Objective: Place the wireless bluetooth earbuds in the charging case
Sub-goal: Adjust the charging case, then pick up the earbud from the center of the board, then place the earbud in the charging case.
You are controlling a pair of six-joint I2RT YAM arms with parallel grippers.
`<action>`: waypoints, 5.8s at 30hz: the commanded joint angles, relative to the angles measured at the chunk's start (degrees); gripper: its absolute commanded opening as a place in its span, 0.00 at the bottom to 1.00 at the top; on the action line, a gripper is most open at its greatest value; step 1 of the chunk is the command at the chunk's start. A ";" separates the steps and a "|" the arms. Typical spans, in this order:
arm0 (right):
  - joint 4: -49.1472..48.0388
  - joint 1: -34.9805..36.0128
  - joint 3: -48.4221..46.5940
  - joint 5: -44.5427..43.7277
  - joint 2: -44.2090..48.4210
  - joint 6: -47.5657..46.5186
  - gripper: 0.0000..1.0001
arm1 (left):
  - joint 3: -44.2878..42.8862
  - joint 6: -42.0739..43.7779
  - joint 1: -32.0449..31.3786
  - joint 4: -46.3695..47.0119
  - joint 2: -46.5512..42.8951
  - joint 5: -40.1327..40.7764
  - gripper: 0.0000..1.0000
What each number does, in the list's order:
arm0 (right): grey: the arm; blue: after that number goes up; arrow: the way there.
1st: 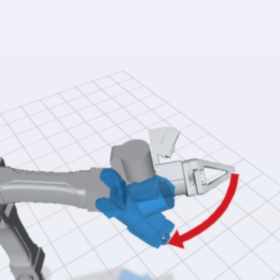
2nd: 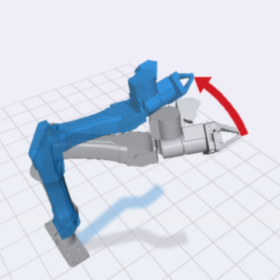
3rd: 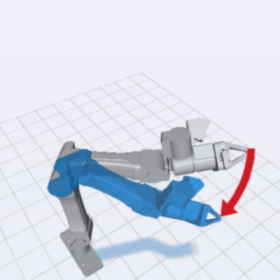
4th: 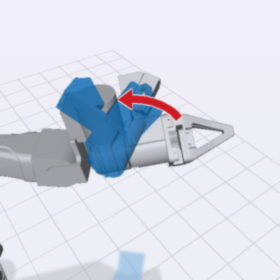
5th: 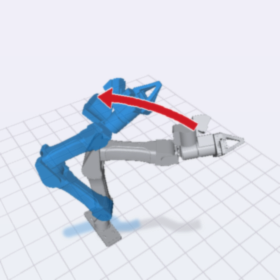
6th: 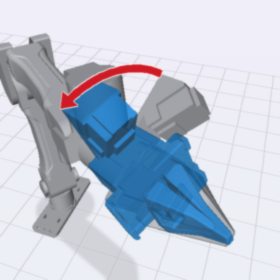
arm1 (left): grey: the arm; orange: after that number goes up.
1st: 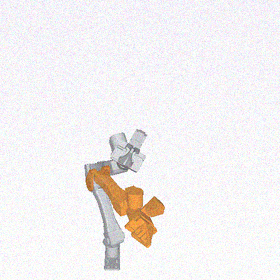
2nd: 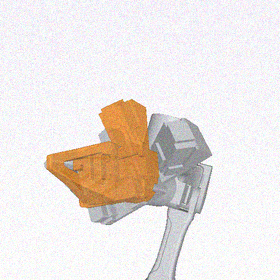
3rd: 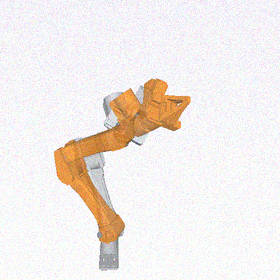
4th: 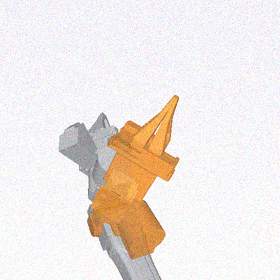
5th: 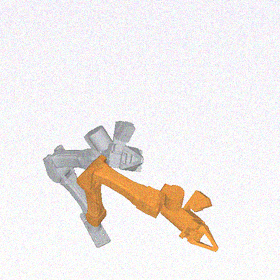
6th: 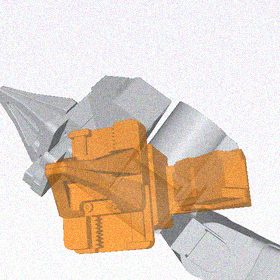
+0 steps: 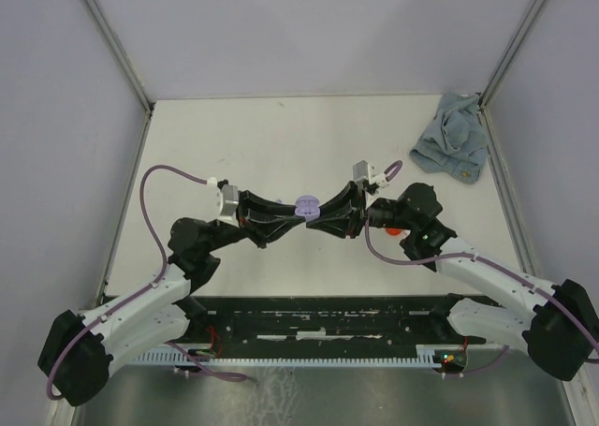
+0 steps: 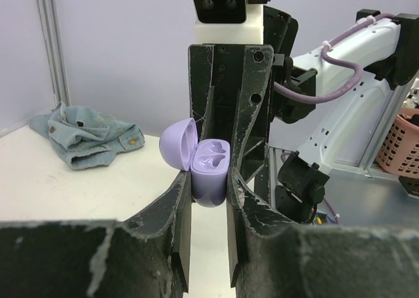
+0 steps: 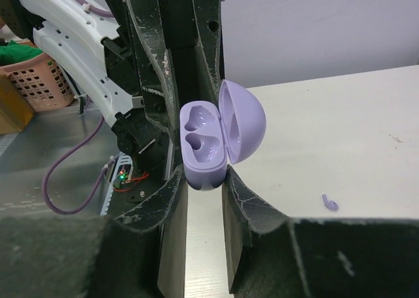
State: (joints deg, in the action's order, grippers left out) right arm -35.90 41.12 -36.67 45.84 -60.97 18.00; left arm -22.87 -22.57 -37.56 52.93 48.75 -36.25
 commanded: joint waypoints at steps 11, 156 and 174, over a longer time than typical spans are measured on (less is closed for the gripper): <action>-16.38 0.30 -0.91 -2.31 -2.71 9.03 0.37 | -0.09 -4.37 0.31 6.95 1.57 2.12 0.14; 7.10 0.67 14.64 -30.15 7.96 -16.74 0.07 | -17.26 -11.41 5.53 -38.14 17.17 16.95 0.10; -7.03 0.64 18.81 -29.80 5.06 -17.39 0.07 | -12.63 -20.19 -6.79 -21.92 12.82 21.86 0.10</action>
State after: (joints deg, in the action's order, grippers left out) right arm -36.45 41.63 -18.06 15.62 -56.21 0.95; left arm -35.22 -40.21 -42.15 24.23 62.02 -16.38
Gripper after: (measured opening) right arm 0.324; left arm 0.225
